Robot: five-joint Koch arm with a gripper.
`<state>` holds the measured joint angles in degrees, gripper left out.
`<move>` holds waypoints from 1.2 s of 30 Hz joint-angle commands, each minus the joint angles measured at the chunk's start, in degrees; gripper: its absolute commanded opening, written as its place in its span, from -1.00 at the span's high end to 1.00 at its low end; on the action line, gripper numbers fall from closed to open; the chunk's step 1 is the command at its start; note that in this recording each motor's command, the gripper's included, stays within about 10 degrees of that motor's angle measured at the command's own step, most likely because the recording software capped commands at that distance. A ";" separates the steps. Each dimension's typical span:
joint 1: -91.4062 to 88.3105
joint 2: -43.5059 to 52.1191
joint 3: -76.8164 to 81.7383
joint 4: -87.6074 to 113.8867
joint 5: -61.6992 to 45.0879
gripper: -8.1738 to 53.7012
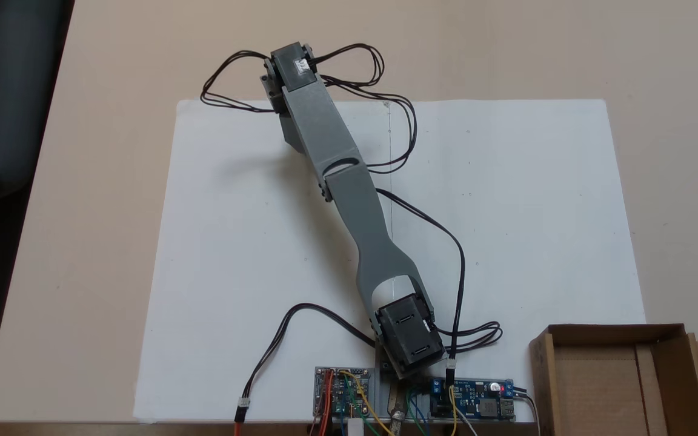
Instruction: Grasp a green dice and put it in the bin.
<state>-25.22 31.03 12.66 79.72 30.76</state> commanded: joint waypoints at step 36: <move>52.56 46.14 34.01 -2.72 -32.17 0.32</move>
<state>23.73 73.92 48.25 76.46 3.87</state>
